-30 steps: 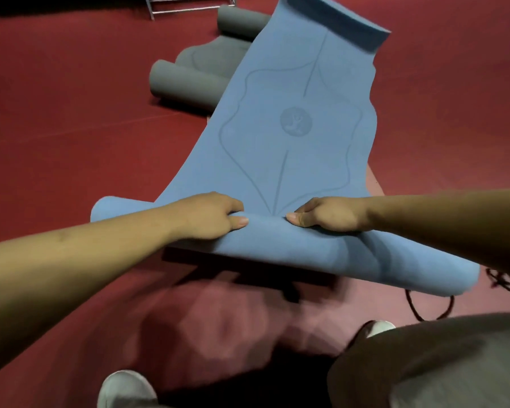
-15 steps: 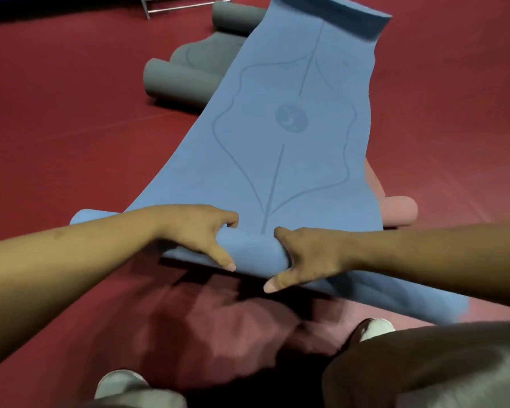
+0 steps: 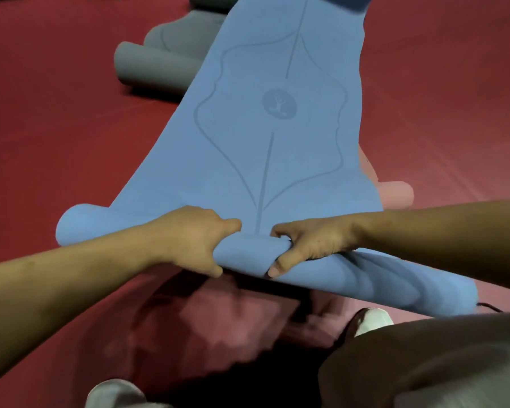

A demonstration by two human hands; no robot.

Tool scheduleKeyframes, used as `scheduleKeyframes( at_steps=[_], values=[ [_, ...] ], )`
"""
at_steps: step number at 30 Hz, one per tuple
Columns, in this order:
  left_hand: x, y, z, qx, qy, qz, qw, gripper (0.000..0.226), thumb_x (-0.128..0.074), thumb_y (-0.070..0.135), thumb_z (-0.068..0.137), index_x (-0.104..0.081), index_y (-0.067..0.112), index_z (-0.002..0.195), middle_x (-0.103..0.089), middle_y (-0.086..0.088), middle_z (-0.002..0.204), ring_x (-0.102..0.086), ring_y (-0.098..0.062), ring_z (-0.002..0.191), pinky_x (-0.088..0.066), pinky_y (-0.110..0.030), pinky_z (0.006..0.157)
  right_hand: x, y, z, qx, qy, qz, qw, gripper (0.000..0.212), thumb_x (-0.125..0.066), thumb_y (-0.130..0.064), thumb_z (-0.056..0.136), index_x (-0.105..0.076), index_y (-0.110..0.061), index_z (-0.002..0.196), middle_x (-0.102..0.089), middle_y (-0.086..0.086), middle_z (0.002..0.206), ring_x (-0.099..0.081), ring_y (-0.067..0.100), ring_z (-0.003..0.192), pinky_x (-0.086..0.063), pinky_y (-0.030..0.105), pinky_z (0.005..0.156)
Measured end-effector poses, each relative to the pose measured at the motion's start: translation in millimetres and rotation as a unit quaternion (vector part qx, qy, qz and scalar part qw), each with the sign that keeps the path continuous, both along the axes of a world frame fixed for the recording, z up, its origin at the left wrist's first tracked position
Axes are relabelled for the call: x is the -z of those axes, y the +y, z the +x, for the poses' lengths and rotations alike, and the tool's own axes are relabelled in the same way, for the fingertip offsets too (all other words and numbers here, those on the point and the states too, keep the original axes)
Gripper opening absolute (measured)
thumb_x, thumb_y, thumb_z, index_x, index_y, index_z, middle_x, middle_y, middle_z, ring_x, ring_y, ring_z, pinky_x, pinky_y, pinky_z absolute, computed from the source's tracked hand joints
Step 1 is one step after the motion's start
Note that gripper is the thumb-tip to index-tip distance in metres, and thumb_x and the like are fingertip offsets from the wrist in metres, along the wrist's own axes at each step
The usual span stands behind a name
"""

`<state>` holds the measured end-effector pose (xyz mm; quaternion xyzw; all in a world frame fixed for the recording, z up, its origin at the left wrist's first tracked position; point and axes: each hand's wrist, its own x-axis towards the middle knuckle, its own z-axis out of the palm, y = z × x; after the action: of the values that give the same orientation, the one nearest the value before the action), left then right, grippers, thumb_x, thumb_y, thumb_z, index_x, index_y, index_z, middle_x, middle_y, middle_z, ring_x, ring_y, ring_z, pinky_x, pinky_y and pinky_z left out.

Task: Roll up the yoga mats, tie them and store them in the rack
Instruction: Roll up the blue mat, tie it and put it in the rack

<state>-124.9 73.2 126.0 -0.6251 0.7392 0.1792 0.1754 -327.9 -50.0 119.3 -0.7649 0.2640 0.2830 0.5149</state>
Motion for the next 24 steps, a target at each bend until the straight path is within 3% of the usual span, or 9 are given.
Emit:
scheduleKeyframes(
  at_steps=[3, 5, 8, 10, 12, 15, 18, 21, 24],
  values=[
    [3, -10, 9, -0.071, 0.068, 0.068, 0.993, 0.043, -0.074, 0.047, 0.066, -0.046, 0.034, 0.095, -0.058, 0.011, 0.083, -0.056, -0.016, 0.077, -0.043, -0.030, 0.062, -4, 11, 5, -0.088, -0.045, -0.209, 0.973, 0.064, -0.079, -0.062, 0.068, -0.046, -0.028, 0.111, -0.062, -0.007, 0.100, -0.060, 0.019, 0.093, -0.051, 0.035, 0.081],
    [4, -15, 16, -0.095, 0.131, 0.108, 0.981, 0.040, -0.078, 0.042, 0.065, -0.050, 0.033, 0.093, -0.062, 0.014, 0.084, -0.059, -0.011, 0.080, -0.049, -0.030, 0.067, -1, 20, 8, -0.114, -0.050, -0.265, 0.956, 0.066, -0.079, -0.062, 0.066, -0.042, -0.025, 0.107, -0.061, -0.001, 0.102, -0.060, 0.024, 0.092, -0.051, 0.036, 0.077],
    [12, -13, 17, -0.117, 0.184, 0.195, 0.956, 0.050, -0.083, 0.045, 0.063, -0.049, 0.035, 0.099, -0.065, 0.012, 0.092, -0.062, -0.010, 0.085, -0.054, -0.034, 0.076, 5, 24, 7, -0.079, -0.025, -0.152, 0.985, 0.045, -0.080, -0.041, 0.071, -0.051, -0.024, 0.100, -0.062, -0.008, 0.091, -0.061, 0.014, 0.080, -0.047, 0.021, 0.061],
    [15, -7, 16, -0.116, 0.183, 0.179, 0.960, 0.054, -0.080, 0.053, 0.066, -0.044, 0.037, 0.102, -0.064, 0.010, 0.096, -0.062, -0.012, 0.085, -0.053, -0.034, 0.076, 8, 16, 4, -0.053, -0.005, -0.082, 0.995, 0.036, -0.082, -0.033, 0.072, -0.059, -0.024, 0.098, -0.063, -0.011, 0.085, -0.062, 0.007, 0.074, -0.046, 0.014, 0.057],
    [15, -3, 18, -0.036, 0.135, 0.068, 0.988, 0.057, -0.070, 0.062, 0.070, -0.042, 0.037, 0.111, -0.061, 0.010, 0.104, -0.059, -0.014, 0.092, -0.049, -0.033, 0.079, 12, 5, 0, -0.005, -0.007, -0.025, 1.000, 0.031, -0.083, -0.029, 0.071, -0.066, -0.025, 0.095, -0.070, -0.008, 0.089, -0.068, 0.011, 0.085, -0.055, 0.022, 0.072],
    [11, 0, 18, 0.041, 0.018, -0.025, 0.999, 0.091, -0.066, 0.071, 0.067, -0.025, 0.036, 0.140, -0.055, 0.010, 0.124, -0.057, -0.018, 0.109, -0.045, -0.033, 0.086, 17, -6, -1, 0.038, 0.001, 0.065, 0.997, 0.026, -0.082, -0.022, 0.072, -0.071, -0.024, 0.095, -0.075, -0.002, 0.094, -0.071, 0.018, 0.091, -0.057, 0.035, 0.084],
    [13, 6, 11, 0.026, 0.004, -0.019, 0.999, 0.073, -0.066, 0.067, 0.064, -0.031, 0.042, 0.122, -0.064, 0.008, 0.108, -0.063, -0.021, 0.092, -0.050, -0.034, 0.075, 18, -5, 0, 0.011, 0.039, 0.106, 0.994, 0.029, -0.080, -0.022, 0.077, -0.070, -0.020, 0.103, -0.074, 0.001, 0.097, -0.070, 0.020, 0.091, -0.056, 0.038, 0.086],
    [14, 7, 9, -0.014, 0.046, 0.029, 0.998, 0.058, -0.069, 0.059, 0.061, -0.038, 0.041, 0.107, -0.063, 0.009, 0.087, -0.061, -0.017, 0.078, -0.051, -0.032, 0.067, 5, -9, -2, -0.029, 0.050, 0.055, 0.997, 0.037, -0.081, -0.036, 0.078, -0.062, -0.025, 0.106, -0.071, -0.006, 0.103, -0.069, 0.015, 0.096, -0.057, 0.031, 0.083],
    [14, -5, 15, -0.065, 0.104, 0.083, 0.989, 0.052, -0.076, 0.052, 0.061, -0.045, 0.039, 0.101, -0.061, 0.014, 0.083, -0.058, -0.008, 0.077, -0.050, -0.029, 0.067, -14, -8, -5, -0.098, 0.037, -0.135, 0.985, 0.056, -0.084, -0.052, 0.069, -0.050, -0.023, 0.102, -0.062, -0.007, 0.102, -0.062, 0.015, 0.093, -0.051, 0.028, 0.077]
  ],
)
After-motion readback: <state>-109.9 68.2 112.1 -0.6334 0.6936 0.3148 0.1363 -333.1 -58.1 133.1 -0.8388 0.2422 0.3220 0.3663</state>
